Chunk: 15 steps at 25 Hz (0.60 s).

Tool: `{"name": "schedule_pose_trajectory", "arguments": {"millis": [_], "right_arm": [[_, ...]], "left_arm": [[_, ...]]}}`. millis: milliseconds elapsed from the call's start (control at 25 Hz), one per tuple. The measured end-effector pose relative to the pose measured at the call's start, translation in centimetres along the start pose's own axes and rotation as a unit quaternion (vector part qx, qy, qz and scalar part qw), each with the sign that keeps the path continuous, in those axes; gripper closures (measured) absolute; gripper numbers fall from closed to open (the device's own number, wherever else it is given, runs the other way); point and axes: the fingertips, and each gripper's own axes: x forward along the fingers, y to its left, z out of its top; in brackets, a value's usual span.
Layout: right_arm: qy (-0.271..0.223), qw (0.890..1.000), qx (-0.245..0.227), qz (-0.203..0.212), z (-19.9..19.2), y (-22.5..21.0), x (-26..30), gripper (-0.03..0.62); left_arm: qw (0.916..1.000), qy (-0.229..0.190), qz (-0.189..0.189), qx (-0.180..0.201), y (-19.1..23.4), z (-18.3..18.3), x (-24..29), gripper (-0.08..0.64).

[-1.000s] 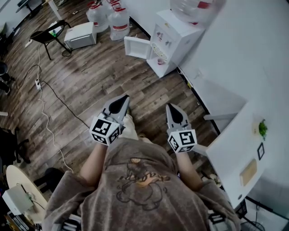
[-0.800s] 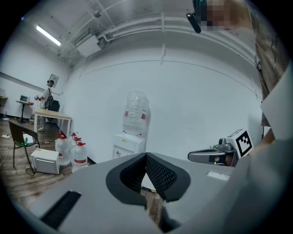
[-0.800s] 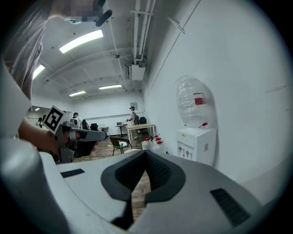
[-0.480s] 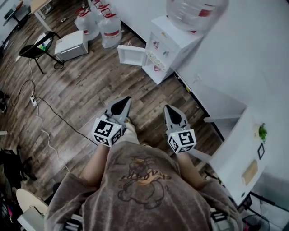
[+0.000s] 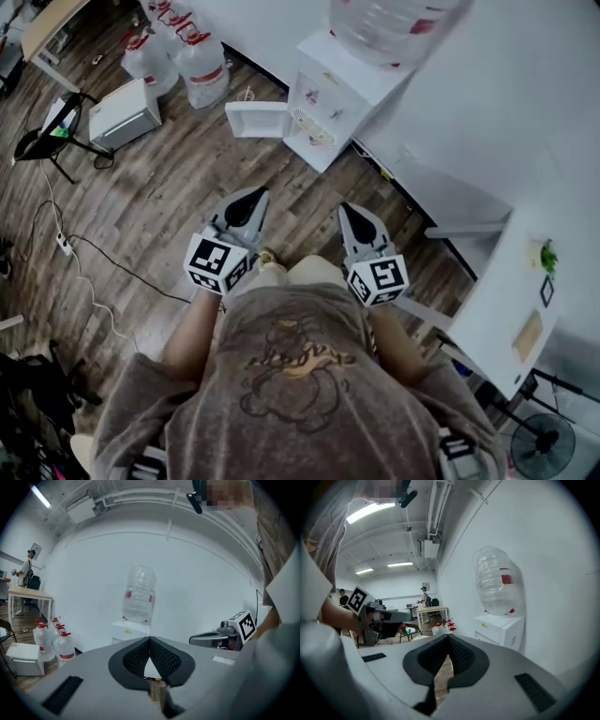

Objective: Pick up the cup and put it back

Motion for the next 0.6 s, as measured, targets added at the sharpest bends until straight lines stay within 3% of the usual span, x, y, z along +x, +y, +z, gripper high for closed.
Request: {"name": "schedule_pose_trajectory", "arguments": {"millis": [280,600], "right_arm": [[0.005,1.0,0.011,-0.024,0.3,-2.9,2.1,0.59],[0.011,1.0,0.016,-0.01,0.2,-6.3,5.0,0.591]], "left_arm": [[0.9998,0.008,-0.016,-0.005,1.8,0.3,3.9,0.558],[0.9999,0.012,-0.01,-0.007,3.0,1.0,8.4,0.558]]}}
